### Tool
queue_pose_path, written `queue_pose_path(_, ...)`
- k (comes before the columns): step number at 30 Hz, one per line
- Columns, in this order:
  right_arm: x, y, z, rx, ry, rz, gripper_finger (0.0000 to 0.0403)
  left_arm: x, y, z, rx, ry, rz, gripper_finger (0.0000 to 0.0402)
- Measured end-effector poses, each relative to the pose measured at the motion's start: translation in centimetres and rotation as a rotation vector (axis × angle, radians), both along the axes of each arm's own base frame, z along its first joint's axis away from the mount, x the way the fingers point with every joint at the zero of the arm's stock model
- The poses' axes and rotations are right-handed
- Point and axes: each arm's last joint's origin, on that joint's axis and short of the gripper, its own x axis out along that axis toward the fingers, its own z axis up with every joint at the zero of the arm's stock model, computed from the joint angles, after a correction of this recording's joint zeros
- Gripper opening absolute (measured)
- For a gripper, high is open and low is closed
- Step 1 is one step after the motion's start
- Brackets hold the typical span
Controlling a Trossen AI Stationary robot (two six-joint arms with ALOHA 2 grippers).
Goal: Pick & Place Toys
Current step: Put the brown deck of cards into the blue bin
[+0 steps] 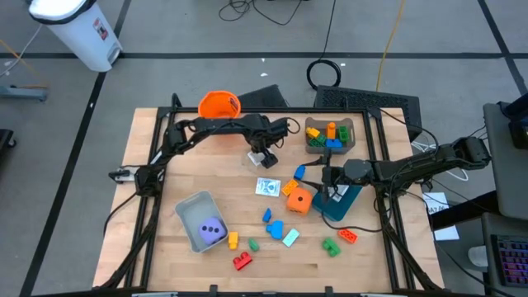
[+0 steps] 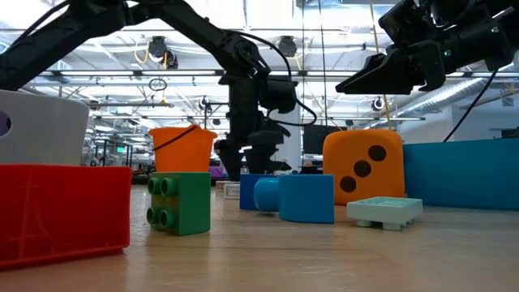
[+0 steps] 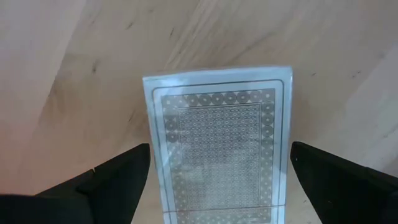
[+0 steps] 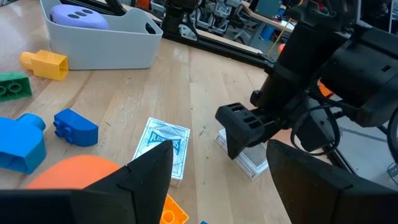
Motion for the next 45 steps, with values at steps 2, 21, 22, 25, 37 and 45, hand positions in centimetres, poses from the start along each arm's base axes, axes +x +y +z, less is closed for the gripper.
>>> queue_pose_path(2,0.0,0.0,0.0,0.0,0.0,0.0,0.0254,0.0,-0.1,0.0,0.001,0.0,-0.006,0.0392)
queue_pose_path(21,0.0,0.0,0.0,-0.001,0.004,0.0,0.0254,0.2,-0.2,0.0,0.037,0.0,-0.014,0.0392)
queue_pose_path(22,0.0,0.0,0.0,-0.001,0.004,0.0,0.0254,0.2,-0.2,0.0,0.036,0.0,-0.014,0.0392)
queue_pose_path(25,0.0,0.0,0.0,-0.001,0.004,0.0,0.0254,0.3,-0.2,-0.6,0.024,0.012,-0.016,0.0392)
queue_pose_path(37,0.0,0.0,0.0,-0.001,0.004,-0.001,0.0254,0.3,-0.7,-1.2,-0.001,0.038,-0.053,0.039)
queue_pose_path(45,0.0,0.0,0.0,-0.004,0.004,0.0,0.0254,0.5,-0.6,-1.0,-0.007,0.032,-0.112,0.0315)
